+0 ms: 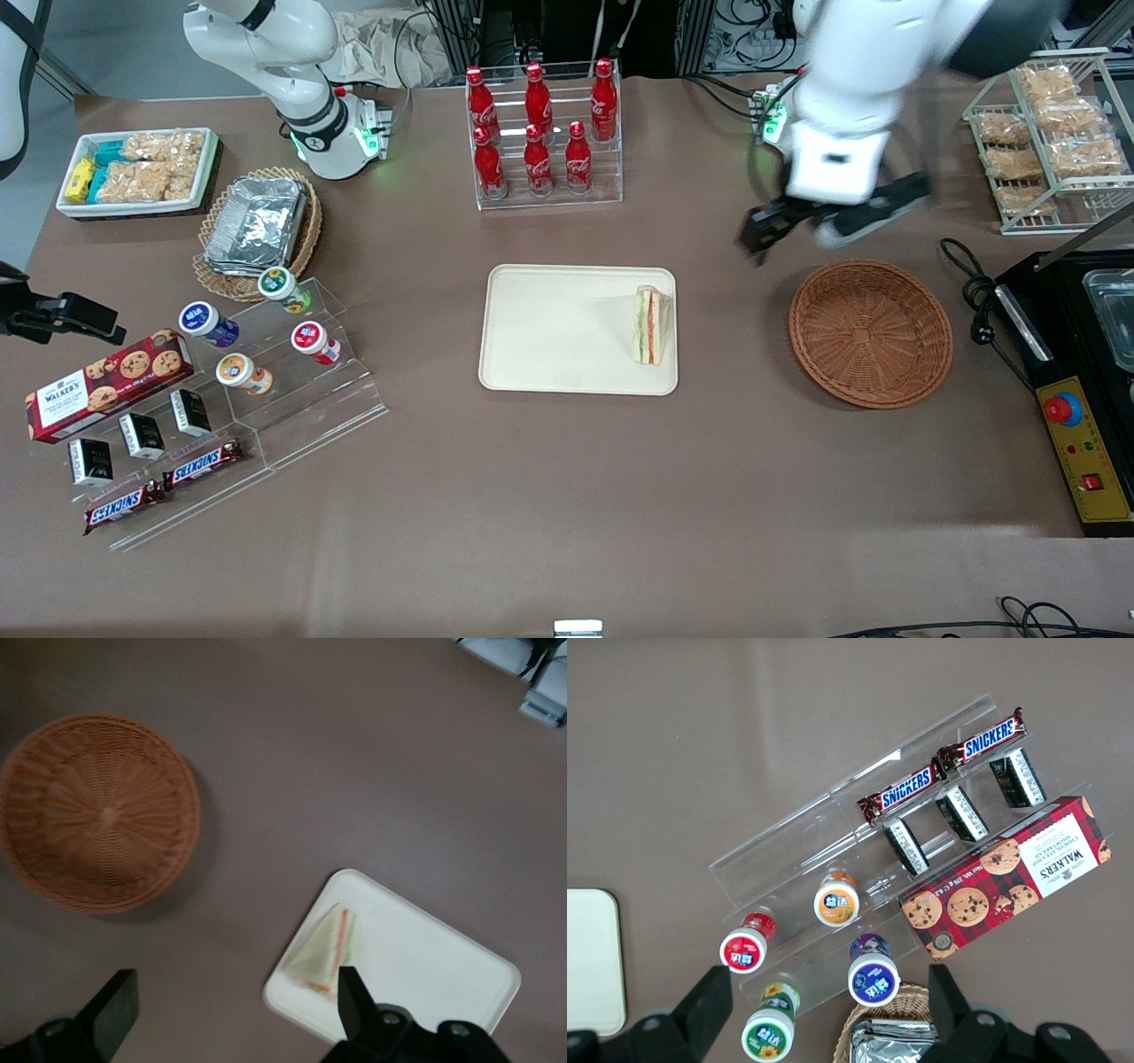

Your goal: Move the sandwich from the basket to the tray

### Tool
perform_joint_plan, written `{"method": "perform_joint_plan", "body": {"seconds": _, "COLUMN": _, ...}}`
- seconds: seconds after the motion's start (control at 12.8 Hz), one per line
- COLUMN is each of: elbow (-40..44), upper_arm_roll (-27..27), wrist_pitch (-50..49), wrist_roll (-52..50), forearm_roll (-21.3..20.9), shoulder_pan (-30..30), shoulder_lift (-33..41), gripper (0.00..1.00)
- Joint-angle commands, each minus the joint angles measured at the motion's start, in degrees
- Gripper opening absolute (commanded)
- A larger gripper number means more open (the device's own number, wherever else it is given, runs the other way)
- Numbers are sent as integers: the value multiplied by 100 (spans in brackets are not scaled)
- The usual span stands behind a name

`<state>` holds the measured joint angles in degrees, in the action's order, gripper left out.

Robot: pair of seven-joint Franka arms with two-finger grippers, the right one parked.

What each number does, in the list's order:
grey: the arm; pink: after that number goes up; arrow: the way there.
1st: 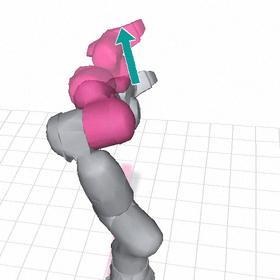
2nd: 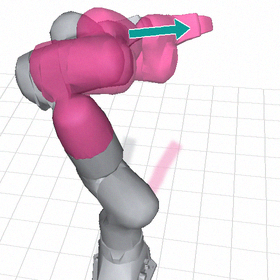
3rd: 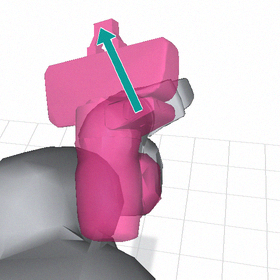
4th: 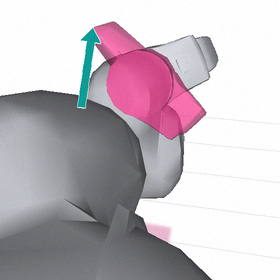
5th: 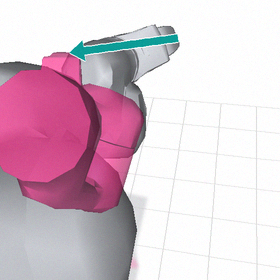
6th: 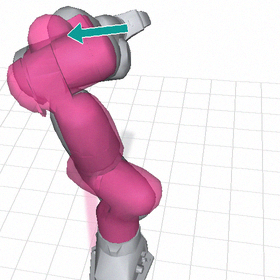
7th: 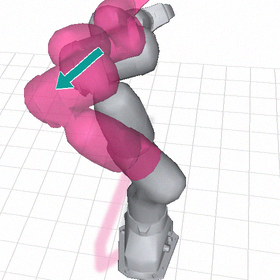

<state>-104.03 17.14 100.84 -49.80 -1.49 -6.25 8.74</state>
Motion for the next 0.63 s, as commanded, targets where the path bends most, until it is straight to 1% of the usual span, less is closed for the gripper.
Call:
{"method": "perform_joint_plan", "body": {"seconds": 0.0, "elbow": 164, "upper_arm_roll": -788, "wrist_pitch": -818, "wrist_roll": 1783, "forearm_roll": 281, "shoulder_pan": -17, "shoulder_lift": 416, "gripper": 100}}
{"method": "perform_joint_plan", "body": {"seconds": 0.16, "elbow": 320, "upper_arm_roll": -1438, "wrist_pitch": -1266, "wrist_roll": 3241, "forearm_roll": 404, "shoulder_pan": -8, "shoulder_lift": 488, "gripper": 100}}
{"method": "perform_joint_plan", "body": {"seconds": 0.24, "elbow": 557, "upper_arm_roll": -1702, "wrist_pitch": -1573, "wrist_roll": 3954, "forearm_roll": 404, "shoulder_pan": -8, "shoulder_lift": 453, "gripper": 100}}
{"method": "perform_joint_plan", "body": {"seconds": 0.31, "elbow": 698, "upper_arm_roll": -1853, "wrist_pitch": -1672, "wrist_roll": 4483, "forearm_roll": 335, "shoulder_pan": -8, "shoulder_lift": 427, "gripper": 100}}
{"method": "perform_joint_plan", "body": {"seconds": 0.39, "elbow": 787, "upper_arm_roll": -1863, "wrist_pitch": -1664, "wrist_roll": 4775, "forearm_roll": 273, "shoulder_pan": -8, "shoulder_lift": 366, "gripper": 100}}
{"method": "perform_joint_plan", "body": {"seconds": 0.55, "elbow": 1076, "upper_arm_roll": -1863, "wrist_pitch": -1655, "wrist_roll": 4971, "forearm_roll": 202, "shoulder_pan": 1, "shoulder_lift": -2, "gripper": 100}}
